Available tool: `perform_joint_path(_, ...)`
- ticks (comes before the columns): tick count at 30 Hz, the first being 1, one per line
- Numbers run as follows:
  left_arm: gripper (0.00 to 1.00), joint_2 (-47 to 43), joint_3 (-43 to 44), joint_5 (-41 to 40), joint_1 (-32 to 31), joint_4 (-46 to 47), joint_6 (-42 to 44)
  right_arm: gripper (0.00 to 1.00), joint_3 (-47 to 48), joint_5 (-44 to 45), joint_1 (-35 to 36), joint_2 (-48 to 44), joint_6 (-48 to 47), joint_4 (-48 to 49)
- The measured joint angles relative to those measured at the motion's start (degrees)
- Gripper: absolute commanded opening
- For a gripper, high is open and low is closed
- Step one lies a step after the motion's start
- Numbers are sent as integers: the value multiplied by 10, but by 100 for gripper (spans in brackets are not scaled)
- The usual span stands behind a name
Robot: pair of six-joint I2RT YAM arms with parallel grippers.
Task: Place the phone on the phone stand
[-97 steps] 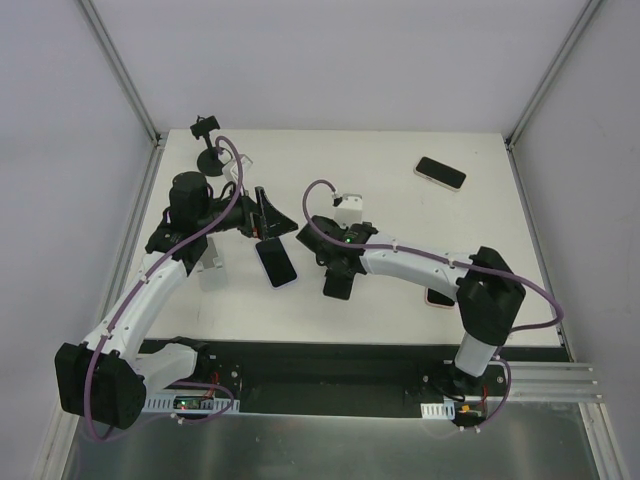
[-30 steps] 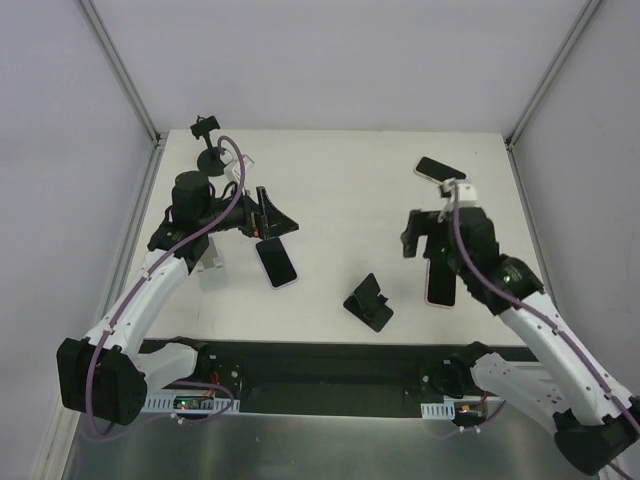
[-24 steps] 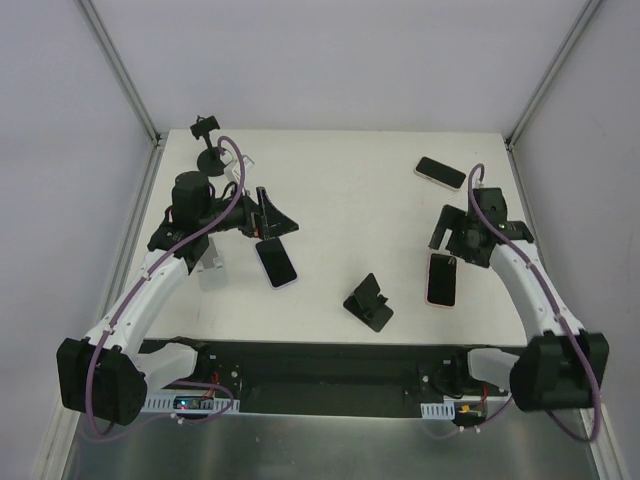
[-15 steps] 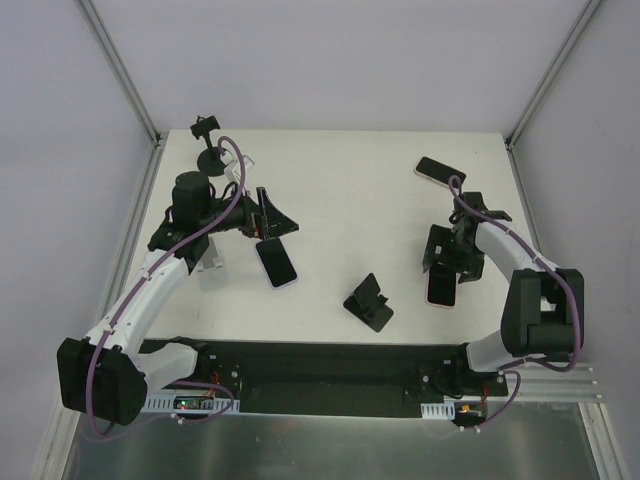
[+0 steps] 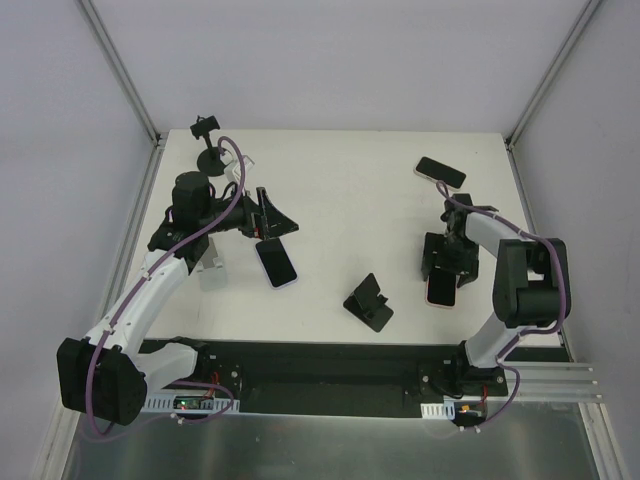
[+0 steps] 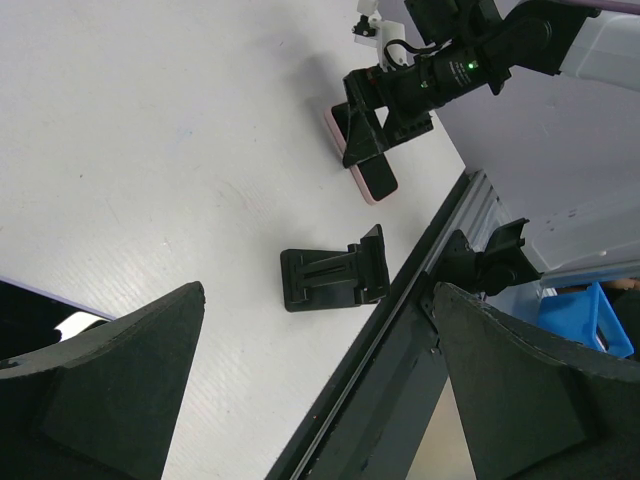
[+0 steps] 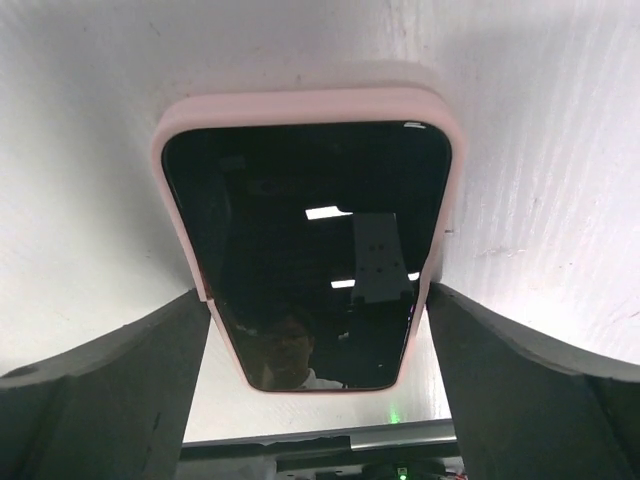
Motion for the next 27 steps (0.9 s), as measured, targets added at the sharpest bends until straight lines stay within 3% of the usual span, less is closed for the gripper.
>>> perform_joint_path(1,96,0,0,0,0,0,0,68,3,3,2,2,0,-2)
perform_joint_path(3,95,0,0,0,0,0,0,50,3,6,5,2,-4,-2)
perform_joint_path(4,96,0,0,0,0,0,0,32,4,9,6,2,-6,-3)
perform_joint_path(6,96,0,0,0,0,0,0,21,5,9,7,1,-11,-4)
perform_joint_path(8,96,0,0,0,0,0,0,3,1,9,8,-7,-12,0)
perform_joint_path(14,96,0,0,0,0,0,0,1,-66,35,66,-104,-27,71)
perform_joint_path(22,96,0,-1,0,0,0,0,1,-179,71,251,-503,-84,186)
perform_joint_path(27,96,3,-1,0,0,0,0,1,-181,-21,302,-621,-109,222)
